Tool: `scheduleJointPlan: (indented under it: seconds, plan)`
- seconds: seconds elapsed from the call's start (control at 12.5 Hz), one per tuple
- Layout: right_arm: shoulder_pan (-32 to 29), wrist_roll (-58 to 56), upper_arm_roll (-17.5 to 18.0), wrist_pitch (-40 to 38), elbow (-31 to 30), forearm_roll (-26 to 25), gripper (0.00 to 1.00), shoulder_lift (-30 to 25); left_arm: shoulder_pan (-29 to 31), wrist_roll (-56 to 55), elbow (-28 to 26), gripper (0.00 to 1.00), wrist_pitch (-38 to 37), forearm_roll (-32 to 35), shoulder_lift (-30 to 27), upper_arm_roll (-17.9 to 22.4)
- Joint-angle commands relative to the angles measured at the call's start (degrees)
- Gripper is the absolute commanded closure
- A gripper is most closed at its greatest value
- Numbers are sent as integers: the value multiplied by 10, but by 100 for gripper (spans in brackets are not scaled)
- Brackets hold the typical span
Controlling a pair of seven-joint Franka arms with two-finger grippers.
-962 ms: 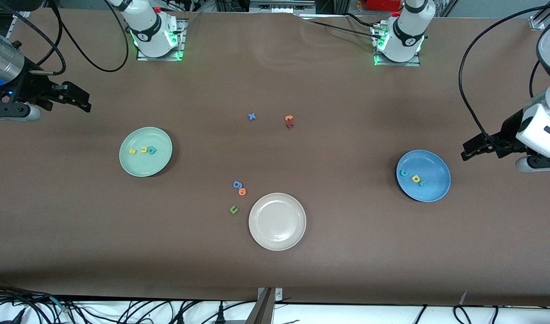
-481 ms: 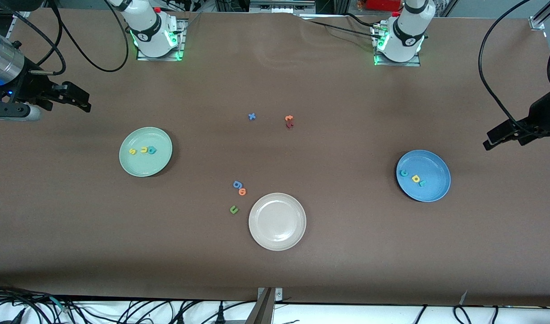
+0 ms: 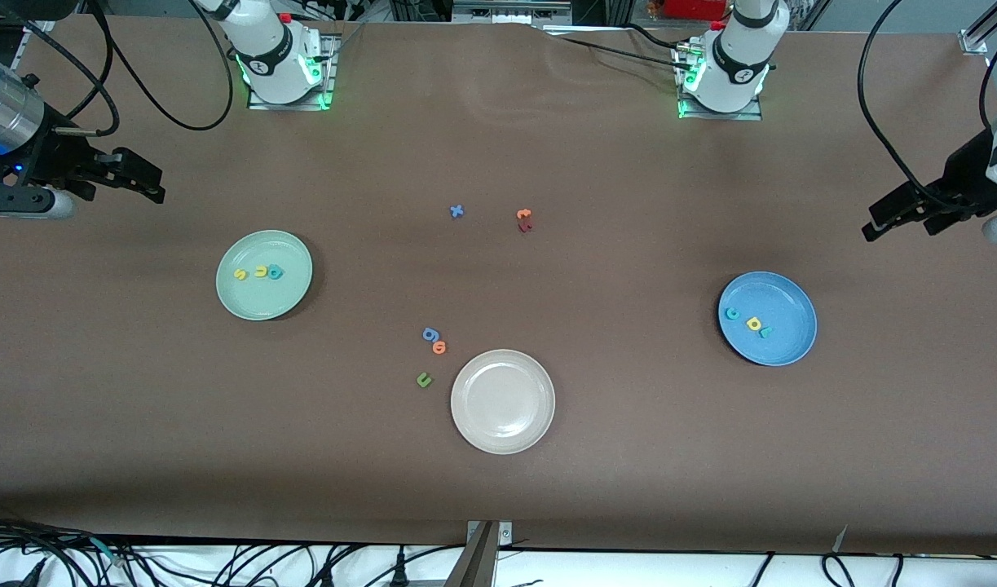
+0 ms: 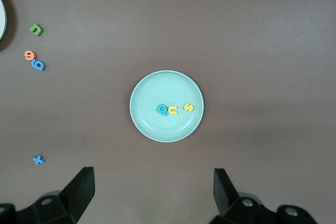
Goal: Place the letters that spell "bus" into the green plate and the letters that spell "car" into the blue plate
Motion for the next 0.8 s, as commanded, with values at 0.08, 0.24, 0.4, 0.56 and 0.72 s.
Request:
scheduleJointPlan:
  seconds: [0.08,0.24,0.4,0.56,0.72]
  plan:
    - [-8,-2,7,-3,-6,-4,0,-10,11,-3,-39,0,12,2,-36,-10]
    - [-8,-3,7,-3,-6,-4,0,-10,12,-3,-41,0,10,4,-35,-14]
    - [-8,-2,7,-3,-6,-4,0,-10,12,-3,-40,0,5,5,-31,-14]
    - [-8,-2,7,-3,-6,-4,0,-10,12,-3,-23,0,-9,4,-16,-14]
    - [-8,-3,7,-3,-6,-4,0,-10,11,-3,-18,0,-9,5,-14,-15]
